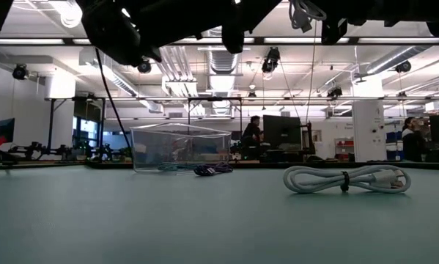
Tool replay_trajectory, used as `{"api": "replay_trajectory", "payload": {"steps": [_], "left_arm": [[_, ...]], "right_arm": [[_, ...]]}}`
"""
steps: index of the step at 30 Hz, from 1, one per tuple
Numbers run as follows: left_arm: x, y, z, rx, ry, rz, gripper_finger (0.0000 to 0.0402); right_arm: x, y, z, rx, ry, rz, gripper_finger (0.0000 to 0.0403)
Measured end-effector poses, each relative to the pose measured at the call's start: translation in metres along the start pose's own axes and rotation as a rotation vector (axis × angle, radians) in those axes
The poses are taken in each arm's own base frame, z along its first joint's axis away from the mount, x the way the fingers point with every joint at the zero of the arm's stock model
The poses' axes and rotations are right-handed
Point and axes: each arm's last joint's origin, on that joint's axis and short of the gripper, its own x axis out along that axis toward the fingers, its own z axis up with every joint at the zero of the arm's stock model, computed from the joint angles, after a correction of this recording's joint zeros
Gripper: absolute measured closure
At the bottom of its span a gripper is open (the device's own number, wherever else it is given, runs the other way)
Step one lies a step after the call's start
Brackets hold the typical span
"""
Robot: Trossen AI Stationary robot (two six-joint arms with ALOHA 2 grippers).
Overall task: Pick and place USB-C Cables
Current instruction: Put the white USB cable into the transparent bin
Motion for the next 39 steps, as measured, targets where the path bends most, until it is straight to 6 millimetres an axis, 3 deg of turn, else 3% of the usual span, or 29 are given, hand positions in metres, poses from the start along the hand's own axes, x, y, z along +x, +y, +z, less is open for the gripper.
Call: {"api": "replay_trajectory", "payload": {"steps": [7,16,21,31,39], "left_arm": [[0.004,0.000,0.000,0.007,-0.008,-0.001,0.0251],[0.004,0.001,-0.002,0.003,0.011,0.004,0.0389],[0.004,0.001,-0.003,-0.001,0.020,0.006,0.0392],[0.004,0.001,-0.003,-0.005,0.035,0.003,0.0397],[0.001,-0.001,0.016,-0.011,0.178,0.018,0.0398]], "right_arm": [[0.000,0.000,-0.001,0.003,0.012,0.001,0.0378],[0.000,0.000,-0.004,0.004,0.039,0.000,0.0375],[0.000,0.000,-0.005,0.005,0.048,-0.002,0.0344],[-0.001,-0.001,-0.005,0.056,0.059,-0.037,0.0243],[-0.010,-0.005,0.002,0.088,0.106,-0.047,0.0192]]}}
